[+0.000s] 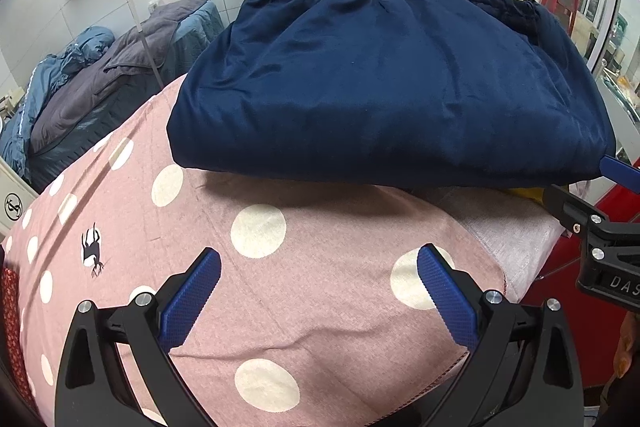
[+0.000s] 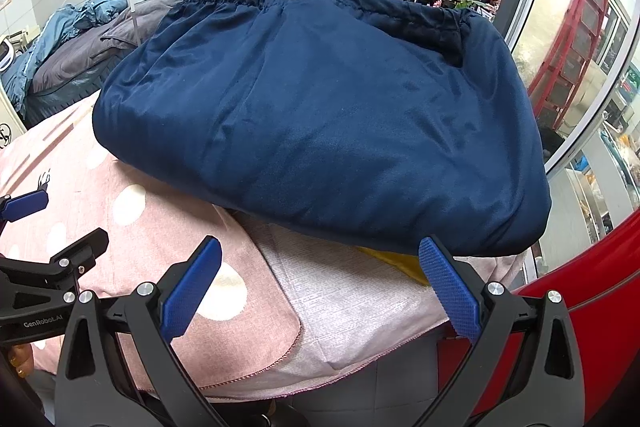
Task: Fold large clothes
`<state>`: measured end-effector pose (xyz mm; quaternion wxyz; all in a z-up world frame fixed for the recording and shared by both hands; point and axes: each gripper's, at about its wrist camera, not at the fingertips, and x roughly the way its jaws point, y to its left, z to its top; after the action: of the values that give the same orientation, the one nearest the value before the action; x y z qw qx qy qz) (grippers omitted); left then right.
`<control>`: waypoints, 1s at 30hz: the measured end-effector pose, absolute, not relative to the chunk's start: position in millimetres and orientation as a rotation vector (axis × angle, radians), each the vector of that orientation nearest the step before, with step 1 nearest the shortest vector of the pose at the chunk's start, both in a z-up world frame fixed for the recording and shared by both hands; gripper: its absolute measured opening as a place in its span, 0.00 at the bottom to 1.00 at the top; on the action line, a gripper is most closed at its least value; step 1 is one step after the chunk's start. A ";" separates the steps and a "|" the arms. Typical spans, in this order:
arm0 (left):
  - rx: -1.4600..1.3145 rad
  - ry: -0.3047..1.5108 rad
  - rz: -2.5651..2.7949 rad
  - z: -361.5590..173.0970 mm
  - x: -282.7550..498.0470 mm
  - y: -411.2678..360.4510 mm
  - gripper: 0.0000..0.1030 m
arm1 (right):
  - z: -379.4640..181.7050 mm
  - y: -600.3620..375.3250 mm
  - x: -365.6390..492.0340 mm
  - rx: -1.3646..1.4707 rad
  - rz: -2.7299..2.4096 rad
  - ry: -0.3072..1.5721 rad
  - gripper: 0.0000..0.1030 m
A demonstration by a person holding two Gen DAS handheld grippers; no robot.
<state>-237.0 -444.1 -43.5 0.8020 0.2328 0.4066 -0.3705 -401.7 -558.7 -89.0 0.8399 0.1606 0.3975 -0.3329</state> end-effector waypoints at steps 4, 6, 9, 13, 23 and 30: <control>0.503 0.869 -0.796 -42.9 -238.2 -444.4 0.94 | -88.3 -558.9 -403.4 0.339 -0.709 0.842 0.95; 0.504 0.866 -0.801 -42.7 -238.6 -444.9 0.94 | -87.8 -559.1 -404.4 0.341 -0.712 0.840 0.95; 0.491 0.871 -0.821 -41.6 -237.7 -445.4 0.94 | -88.3 -558.6 -405.3 0.342 -0.714 0.842 0.95; 0.483 0.839 -0.841 -39.4 -240.3 -444.6 0.94 | -88.2 -558.8 -405.3 0.341 -0.715 0.842 0.95; 0.542 0.819 -0.815 -36.7 -241.3 -454.0 0.94 | -87.9 -563.1 -408.7 0.343 -0.738 0.838 0.95; 0.548 0.824 -0.815 -36.7 -241.2 -454.2 0.94 | -87.9 -562.9 -409.6 0.343 -0.739 0.839 0.95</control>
<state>-241.2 -454.2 -36.7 0.8014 0.2557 0.3845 -0.3803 -409.6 -562.9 -87.9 0.8340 0.1617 0.3959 -0.3488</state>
